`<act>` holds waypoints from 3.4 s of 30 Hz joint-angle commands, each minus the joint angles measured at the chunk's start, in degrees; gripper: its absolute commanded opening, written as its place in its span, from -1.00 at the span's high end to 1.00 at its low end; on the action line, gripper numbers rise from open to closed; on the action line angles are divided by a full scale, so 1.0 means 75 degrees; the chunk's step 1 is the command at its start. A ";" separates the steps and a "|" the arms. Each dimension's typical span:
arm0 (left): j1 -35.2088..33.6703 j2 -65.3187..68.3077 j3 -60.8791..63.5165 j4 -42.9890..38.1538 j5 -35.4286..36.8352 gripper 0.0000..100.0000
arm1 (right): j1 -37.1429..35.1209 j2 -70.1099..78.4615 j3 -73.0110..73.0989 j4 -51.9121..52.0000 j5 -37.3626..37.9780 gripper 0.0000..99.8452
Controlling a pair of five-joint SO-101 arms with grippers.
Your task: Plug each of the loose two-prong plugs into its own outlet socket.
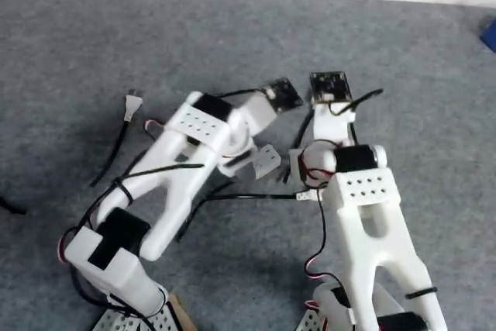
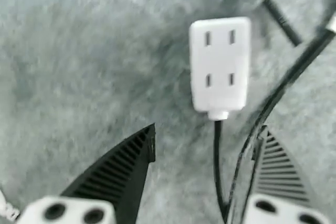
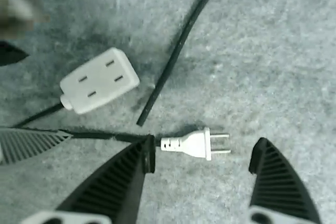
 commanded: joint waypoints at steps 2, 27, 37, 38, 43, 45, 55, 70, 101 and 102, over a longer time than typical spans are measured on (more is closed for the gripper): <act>0.0592 -0.0287 -0.0006 -0.0211 0.0141 0.39 | 0.0287 -0.0299 0.0170 -0.0205 0.0152 0.42; -0.1389 0.1694 -0.4929 0.3270 -0.2286 0.97 | 0.0850 -0.0287 0.0147 -0.0158 0.0129 0.42; -0.0721 -0.0651 -0.2737 0.4794 -0.3317 0.99 | 0.0838 -0.0264 0.0147 -0.0158 0.0117 0.42; -0.0369 -0.1213 -0.1987 0.4747 -0.3329 0.99 | 0.0838 -0.0264 0.0147 -0.0158 0.0129 0.42; 0.1295 -0.4425 0.1834 0.3563 -0.2989 0.99 | 0.0838 -0.0264 0.0182 -0.0158 0.0152 0.42; 0.1846 -0.5410 0.3429 0.2778 -0.2579 0.99 | 0.0838 -0.0264 0.0182 -0.0158 0.0152 0.42; 0.2303 -0.5703 0.6699 -0.0621 -0.1946 0.99 | 0.0815 -0.0264 0.0193 -0.0158 0.0129 0.42; 0.1764 -0.4612 0.5210 -0.0246 -0.1559 0.41 | 0.0815 -0.0264 0.0205 -0.0158 0.0164 0.42; -0.2585 -0.4554 0.3253 -0.1055 0.2813 0.41 | -0.0697 0.3452 -0.1131 -0.0627 -0.7560 0.42; -0.2573 -0.4554 0.3253 -0.1055 0.2813 0.41 | -0.0697 0.3417 -0.1190 -0.0557 -0.7678 0.42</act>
